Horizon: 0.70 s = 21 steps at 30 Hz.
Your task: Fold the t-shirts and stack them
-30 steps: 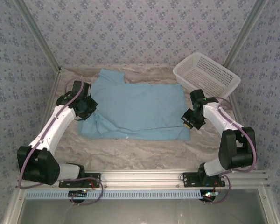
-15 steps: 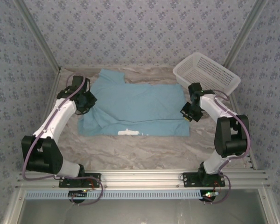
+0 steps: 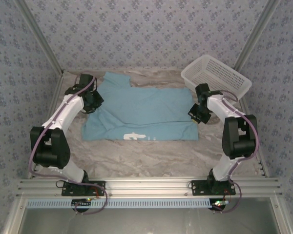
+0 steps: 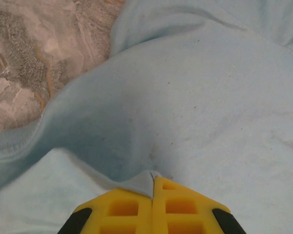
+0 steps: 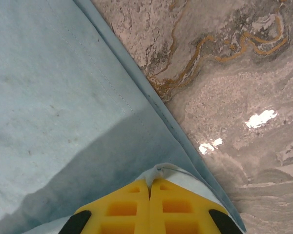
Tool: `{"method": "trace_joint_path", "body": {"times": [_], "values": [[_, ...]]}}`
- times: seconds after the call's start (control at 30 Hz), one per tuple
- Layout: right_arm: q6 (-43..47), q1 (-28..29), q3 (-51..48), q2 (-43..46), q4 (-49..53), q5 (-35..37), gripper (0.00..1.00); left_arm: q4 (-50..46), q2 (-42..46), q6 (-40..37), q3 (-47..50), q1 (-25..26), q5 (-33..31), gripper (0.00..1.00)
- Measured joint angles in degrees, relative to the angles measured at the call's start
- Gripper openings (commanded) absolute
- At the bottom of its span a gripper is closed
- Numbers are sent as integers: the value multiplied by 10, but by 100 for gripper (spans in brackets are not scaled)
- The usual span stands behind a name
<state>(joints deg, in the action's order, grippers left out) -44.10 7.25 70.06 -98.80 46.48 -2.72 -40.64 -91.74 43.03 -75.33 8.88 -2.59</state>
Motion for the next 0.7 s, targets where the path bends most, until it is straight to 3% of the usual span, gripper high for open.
{"method": "trace_joint_path", "body": {"times": [0.53, 0.57, 0.6, 0.63, 0.67, 0.7], "values": [[4, 0, 56, -62, 0, 9, 0, 2, -78, -36, -62, -19, -6, 0], [7, 0, 64, -68, 0, 9, 2, 2, -85, -41, -68, -21, -3, 12], [10, 0, 71, -73, 0, 9, 12, 0, -91, -45, -75, -23, -2, 29], [14, -1, 80, -80, 1, 8, 29, -3, -99, -50, -84, -25, 1, 46], [20, -2, 88, -85, 2, 8, 40, -9, -107, -56, -94, -28, 2, 54], [24, -2, 92, -87, 2, 8, 47, -14, -111, -59, -102, -29, 2, 56]]}}
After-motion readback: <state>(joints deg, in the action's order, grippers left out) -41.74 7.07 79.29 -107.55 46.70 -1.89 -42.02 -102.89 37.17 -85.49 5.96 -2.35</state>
